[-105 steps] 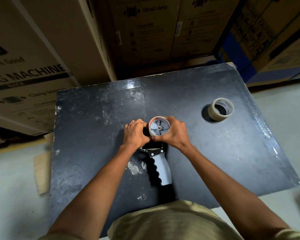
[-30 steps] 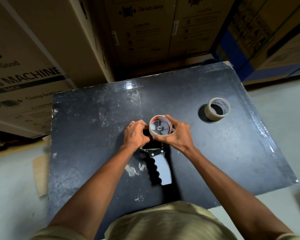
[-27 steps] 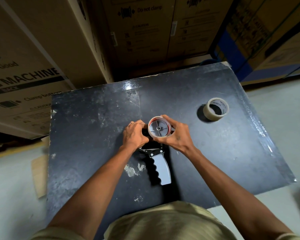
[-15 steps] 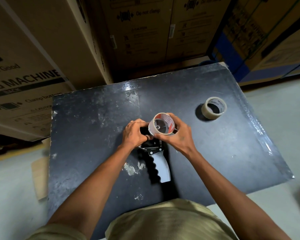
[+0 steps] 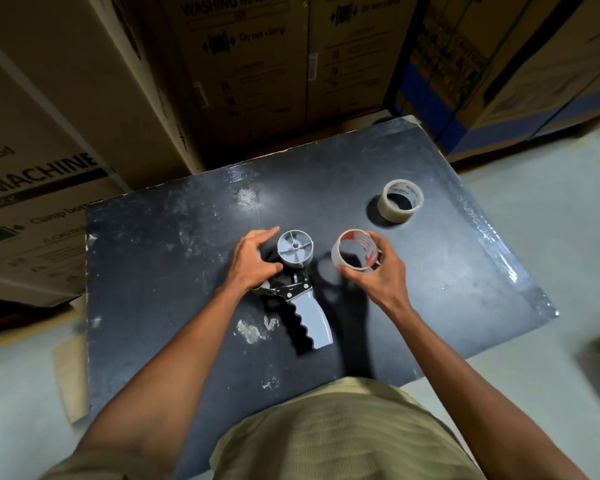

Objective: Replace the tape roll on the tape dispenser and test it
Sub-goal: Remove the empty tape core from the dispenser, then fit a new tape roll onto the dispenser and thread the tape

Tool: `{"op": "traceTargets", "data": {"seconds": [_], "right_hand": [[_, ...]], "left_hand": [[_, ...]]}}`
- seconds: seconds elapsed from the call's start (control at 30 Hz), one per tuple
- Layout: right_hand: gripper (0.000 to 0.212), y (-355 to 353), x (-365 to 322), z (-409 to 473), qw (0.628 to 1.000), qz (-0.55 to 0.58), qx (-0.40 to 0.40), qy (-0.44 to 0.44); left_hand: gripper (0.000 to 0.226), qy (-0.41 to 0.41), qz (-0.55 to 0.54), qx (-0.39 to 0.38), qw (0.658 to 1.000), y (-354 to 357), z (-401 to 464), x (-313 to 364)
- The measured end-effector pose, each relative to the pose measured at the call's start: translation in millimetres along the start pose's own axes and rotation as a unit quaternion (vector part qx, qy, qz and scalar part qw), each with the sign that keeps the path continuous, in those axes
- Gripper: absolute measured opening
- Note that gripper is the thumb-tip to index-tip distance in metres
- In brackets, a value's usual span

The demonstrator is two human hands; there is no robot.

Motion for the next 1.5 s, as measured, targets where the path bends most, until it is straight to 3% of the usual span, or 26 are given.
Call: {"op": "traceTargets", "data": {"seconds": [0.13,0.4,0.53,0.7,0.93,1.2,1.5], "right_hand": [[0.08,-20.7,24.1,-7.1,0.999,-0.005,0.029,0.017],[0.076,-68.2,49.3,-19.9,0.993,-0.033,0.107,0.031],[0.08,-97.2,68.5,-30.0,0.987,-0.043,0.138,0.064],[0.087,-114.7,72.0,-22.8,0.981,-0.055,0.162,0.09],[0.091,-149.0,89.0,-23.5,0.965,-0.059,0.212,0.142],[0.105,-148.3,93.7,-22.1,0.963,-0.062,0.212,0.156],[0.104,-119.4,70.7,-18.1,0.967,-0.129,0.215,0.034]], "left_hand": [[0.084,-0.063,-0.122,0.069,0.988,-4.5,-19.8,-7.2],[0.085,-0.139,-0.251,0.204,0.936,18.0,-78.6,-28.0],[0.066,-0.168,-0.307,0.221,0.91,47.2,-97.2,-28.0],[0.059,-0.187,-0.333,0.247,0.89,57.3,-104.5,-26.7],[0.051,-0.176,-0.287,0.191,0.922,64.8,-112.6,-17.5],[0.071,-0.168,-0.274,0.181,0.93,59.4,-118.5,-8.9],[0.068,-0.16,-0.278,0.17,0.932,59.4,-118.3,-18.8]]}}
Point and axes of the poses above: each hand's wrist, its own z-axis towards the middle knuckle, its own y-axis out of the palm, x = y × z, the point moved 1 cm from there along z, towards the middle knuckle
